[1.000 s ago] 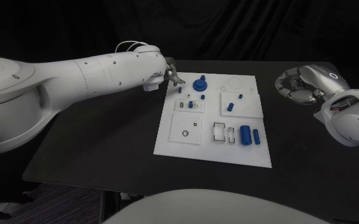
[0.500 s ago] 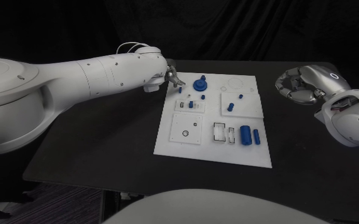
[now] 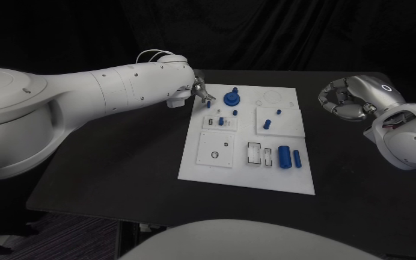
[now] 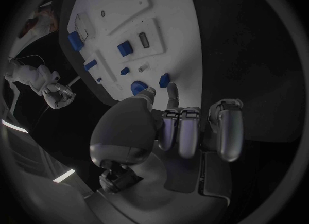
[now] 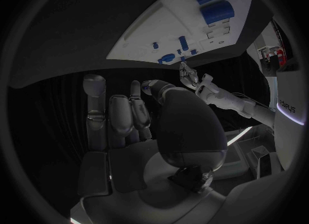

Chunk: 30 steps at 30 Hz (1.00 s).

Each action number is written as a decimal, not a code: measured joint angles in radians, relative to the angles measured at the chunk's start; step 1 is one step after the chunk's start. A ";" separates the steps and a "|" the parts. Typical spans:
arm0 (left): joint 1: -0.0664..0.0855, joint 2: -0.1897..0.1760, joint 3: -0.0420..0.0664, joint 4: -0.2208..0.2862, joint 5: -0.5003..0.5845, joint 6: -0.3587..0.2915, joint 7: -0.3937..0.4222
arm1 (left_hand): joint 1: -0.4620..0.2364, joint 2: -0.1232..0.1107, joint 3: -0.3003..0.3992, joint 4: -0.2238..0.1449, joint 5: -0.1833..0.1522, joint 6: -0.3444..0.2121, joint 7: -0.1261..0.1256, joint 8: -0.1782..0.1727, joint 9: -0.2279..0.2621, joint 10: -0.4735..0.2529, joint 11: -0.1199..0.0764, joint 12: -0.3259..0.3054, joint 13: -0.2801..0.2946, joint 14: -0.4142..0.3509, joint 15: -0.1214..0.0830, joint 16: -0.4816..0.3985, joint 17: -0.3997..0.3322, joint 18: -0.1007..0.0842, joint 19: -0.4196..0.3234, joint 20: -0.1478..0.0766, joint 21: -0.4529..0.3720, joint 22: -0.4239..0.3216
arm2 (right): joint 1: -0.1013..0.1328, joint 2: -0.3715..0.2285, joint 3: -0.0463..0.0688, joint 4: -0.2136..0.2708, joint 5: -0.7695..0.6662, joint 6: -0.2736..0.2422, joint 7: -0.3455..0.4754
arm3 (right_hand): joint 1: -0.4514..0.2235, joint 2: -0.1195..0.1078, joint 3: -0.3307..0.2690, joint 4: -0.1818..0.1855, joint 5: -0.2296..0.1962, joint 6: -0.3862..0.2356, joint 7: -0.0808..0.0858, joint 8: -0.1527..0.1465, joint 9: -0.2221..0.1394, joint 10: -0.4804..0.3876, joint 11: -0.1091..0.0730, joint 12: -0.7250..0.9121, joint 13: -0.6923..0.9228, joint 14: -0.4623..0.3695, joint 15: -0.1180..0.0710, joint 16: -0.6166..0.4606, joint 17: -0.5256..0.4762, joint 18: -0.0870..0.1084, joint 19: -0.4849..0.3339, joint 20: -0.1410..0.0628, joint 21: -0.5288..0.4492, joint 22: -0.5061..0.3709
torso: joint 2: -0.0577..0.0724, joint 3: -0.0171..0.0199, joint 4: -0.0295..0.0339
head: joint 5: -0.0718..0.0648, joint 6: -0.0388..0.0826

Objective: Assemble the parts on the task board

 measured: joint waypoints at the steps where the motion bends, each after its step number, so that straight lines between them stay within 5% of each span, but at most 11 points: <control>1: 0.000 0.000 0.000 -0.001 0.000 0.001 0.000 | 0.000 0.000 0.000 0.000 0.000 0.000 0.000 0.000 -0.001 0.000 0.000 0.000 0.000 0.000 0.000 0.000 0.000 0.000 0.000 0.000 0.000 0.000 | 0.000 0.000 0.000 0.000 0.000 0.000 0.000 | 0.000 0.000 0.000 0.000 0.000 0.000 0.000 0.000 0.000 0.000 0.000 -0.001 0.000 0.000 0.000 0.000 0.000 0.000 0.000 0.000 0.000 0.000 | 0.000 0.0001 -0.0002 | 0.000 0.000; 13: -0.006 0.013 0.000 -0.014 0.000 0.016 0.000 | 0.011 0.011 -0.003 -0.003 0.020 0.000 0.000 -0.012 -0.009 0.000 0.000 0.000 0.000 0.000 0.000 0.000 0.000 0.000 0.000 0.000 -0.004 0.000 | 0.000 0.002 0.000 0.000 0.000 0.001 0.000 | 0.000 0.000 0.000 0.000 0.000 0.000 0.000 0.000 0.001 0.000 0.000 -0.004 0.000 0.000 0.000 -0.004 -0.001 0.000 0.000 0.000 0.000 0.000 | 0.000 0.0009 -0.0010 | 0.001 0.000; 30: -0.013 0.023 0.000 -0.029 0.000 0.025 0.004 | 0.040 0.013 0.020 -0.025 0.156 0.000 0.000 -0.031 -0.031 0.000 0.000 0.000 0.000 0.000 0.000 0.000 0.000 0.000 0.004 0.004 -0.012 0.000 | 0.000 0.001 0.000 0.001 0.000 0.002 0.000 | 0.000 0.000 0.000 0.000 0.000 0.000 0.000 0.000 0.002 0.000 0.000 -0.004 -0.001 0.000 0.000 -0.004 -0.001 0.000 0.000 0.000 0.000 0.000 | 0.001 0.0003 -0.0004 | 0.002 0.000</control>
